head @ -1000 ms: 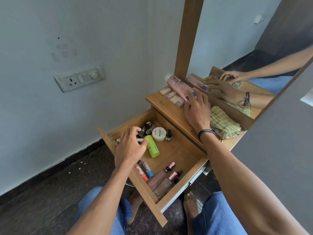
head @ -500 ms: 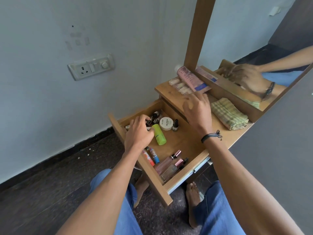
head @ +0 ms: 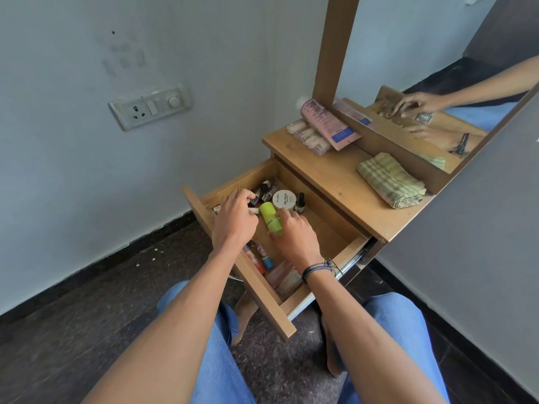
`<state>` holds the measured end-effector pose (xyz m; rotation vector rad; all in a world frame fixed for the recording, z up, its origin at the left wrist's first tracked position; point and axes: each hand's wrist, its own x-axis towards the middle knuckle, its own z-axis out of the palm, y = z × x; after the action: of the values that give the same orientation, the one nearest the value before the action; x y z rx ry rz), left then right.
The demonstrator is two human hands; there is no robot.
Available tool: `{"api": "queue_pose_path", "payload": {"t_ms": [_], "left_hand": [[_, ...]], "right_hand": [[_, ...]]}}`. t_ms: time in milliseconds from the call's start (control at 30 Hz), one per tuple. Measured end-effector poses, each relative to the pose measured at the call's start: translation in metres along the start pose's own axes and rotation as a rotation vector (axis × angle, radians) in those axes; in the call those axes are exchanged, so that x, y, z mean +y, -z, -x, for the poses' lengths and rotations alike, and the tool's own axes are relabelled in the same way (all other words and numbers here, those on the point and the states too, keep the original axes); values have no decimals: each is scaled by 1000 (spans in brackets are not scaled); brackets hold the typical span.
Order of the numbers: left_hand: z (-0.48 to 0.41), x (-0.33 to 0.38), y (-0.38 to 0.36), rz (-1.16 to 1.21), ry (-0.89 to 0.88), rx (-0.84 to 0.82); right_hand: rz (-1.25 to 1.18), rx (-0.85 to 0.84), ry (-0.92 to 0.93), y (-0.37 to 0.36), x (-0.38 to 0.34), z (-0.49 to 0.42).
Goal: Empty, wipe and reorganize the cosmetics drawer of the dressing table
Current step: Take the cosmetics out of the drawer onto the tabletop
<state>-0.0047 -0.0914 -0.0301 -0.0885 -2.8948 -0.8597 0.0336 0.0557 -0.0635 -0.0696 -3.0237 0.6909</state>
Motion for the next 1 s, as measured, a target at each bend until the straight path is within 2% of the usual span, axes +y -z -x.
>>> {"api": "queue_pose_path", "payload": {"t_ms": [133, 467, 767, 1000], "left_hand": [[0, -1, 0, 6, -3, 6], [3, 1, 3, 20, -16, 5], [4, 2, 5, 23, -4, -3], [4, 3, 6, 10, -9, 5]], "right_hand": [[-45, -16, -37, 0, 2, 0], [-165, 108, -96, 6, 5, 3], [-424, 269, -143, 20, 6, 5], [-642, 464, -129, 60, 9, 2]]}}
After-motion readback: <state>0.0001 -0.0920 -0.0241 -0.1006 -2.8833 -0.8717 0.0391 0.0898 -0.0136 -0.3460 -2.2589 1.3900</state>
